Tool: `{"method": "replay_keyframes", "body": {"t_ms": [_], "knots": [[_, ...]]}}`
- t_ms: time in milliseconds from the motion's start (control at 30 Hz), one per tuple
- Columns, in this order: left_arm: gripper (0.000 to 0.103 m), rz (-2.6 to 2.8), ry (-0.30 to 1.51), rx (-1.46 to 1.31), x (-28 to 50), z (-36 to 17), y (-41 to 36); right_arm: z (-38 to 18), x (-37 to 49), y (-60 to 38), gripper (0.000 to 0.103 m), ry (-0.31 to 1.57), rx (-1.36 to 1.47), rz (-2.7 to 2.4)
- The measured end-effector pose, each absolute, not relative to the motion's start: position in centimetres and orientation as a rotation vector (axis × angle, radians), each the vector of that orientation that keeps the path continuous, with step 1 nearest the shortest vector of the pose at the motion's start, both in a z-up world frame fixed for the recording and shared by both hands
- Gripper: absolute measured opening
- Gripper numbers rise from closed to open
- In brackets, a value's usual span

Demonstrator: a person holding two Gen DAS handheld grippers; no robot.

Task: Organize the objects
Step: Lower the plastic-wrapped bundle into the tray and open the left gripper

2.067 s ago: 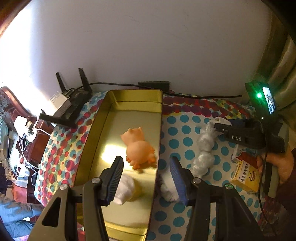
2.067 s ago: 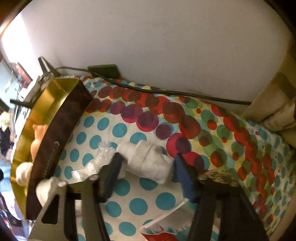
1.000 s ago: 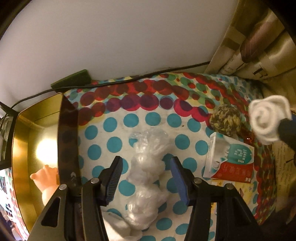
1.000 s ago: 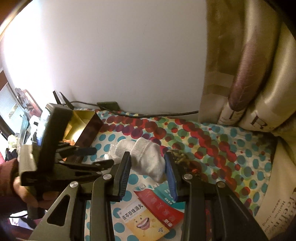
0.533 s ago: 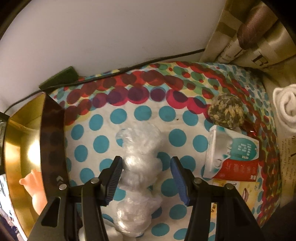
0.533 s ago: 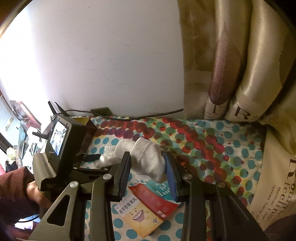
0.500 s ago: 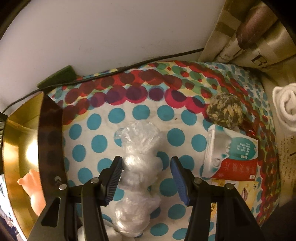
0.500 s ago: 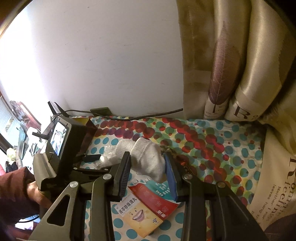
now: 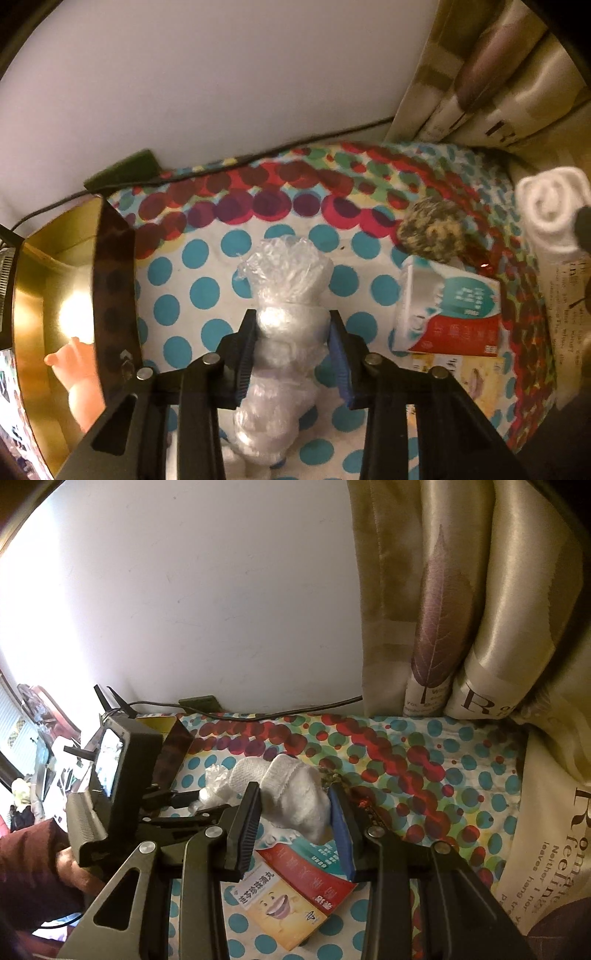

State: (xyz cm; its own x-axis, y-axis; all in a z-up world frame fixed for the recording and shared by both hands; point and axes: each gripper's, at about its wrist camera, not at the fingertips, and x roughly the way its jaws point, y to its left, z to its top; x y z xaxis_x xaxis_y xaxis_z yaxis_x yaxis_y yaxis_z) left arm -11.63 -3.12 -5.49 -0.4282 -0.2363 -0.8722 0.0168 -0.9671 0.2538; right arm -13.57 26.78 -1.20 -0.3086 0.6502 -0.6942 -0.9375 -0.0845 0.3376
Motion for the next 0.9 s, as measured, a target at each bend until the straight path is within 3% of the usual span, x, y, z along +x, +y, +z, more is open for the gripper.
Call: {"method": "replay_keyframes", "body": {"t_ms": [467,900], "knots": [[0.037,-2.521,-0.253,1.32,-3.8,3.7,-5.7,-1.0,-12.8,26.2,0.034,0.909,-0.448,1.647],[0.037,-2.323,-0.057,1.238,1.4,5.3,-15.9,0.3,-15.8,26.9,0.034,0.871,-0.469,1.676]]}}
